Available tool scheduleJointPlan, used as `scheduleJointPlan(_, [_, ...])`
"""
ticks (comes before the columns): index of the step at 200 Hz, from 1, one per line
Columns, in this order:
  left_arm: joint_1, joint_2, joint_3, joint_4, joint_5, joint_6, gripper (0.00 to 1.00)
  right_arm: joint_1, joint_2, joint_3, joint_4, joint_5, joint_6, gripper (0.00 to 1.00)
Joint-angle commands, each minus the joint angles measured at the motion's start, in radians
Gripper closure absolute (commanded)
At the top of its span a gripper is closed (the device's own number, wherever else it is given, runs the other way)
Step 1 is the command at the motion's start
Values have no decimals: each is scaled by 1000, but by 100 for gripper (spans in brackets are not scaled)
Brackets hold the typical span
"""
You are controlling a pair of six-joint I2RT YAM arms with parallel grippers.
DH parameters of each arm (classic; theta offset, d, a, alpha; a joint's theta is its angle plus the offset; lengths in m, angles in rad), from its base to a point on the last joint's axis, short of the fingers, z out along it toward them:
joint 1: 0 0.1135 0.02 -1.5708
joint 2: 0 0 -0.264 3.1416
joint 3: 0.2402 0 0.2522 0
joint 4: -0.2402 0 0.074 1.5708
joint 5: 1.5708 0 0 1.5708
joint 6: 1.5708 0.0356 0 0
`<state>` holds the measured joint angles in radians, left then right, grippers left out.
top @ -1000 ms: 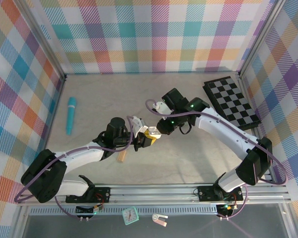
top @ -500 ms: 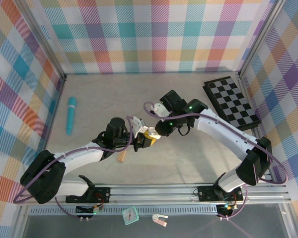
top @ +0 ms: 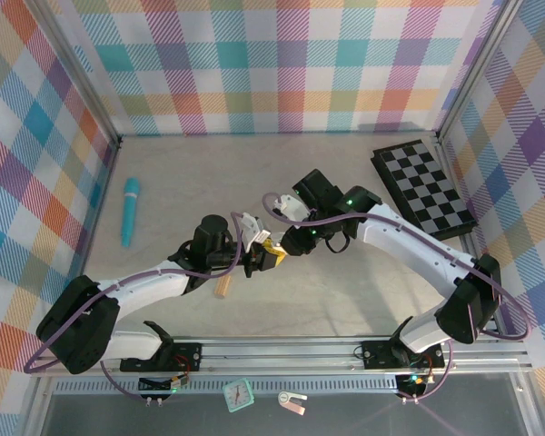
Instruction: Insert wireless bluetooth earbuds into charging case
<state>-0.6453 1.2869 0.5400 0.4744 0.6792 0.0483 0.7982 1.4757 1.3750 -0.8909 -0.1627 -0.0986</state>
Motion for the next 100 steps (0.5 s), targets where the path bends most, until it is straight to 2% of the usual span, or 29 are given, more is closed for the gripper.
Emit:
scheduleJointPlan(1, [6,-23,16,43,8,-3,89,4,-42,-11,0,-20,-21,69])
scheduleJointPlan(39, [6,-30,16,43,15,-5,90,4,-40,-19,8,25,-8,68])
scheduleJointPlan(100, [6,-44,21,24,20,4,89,2,-23,-5,10,99,30,73])
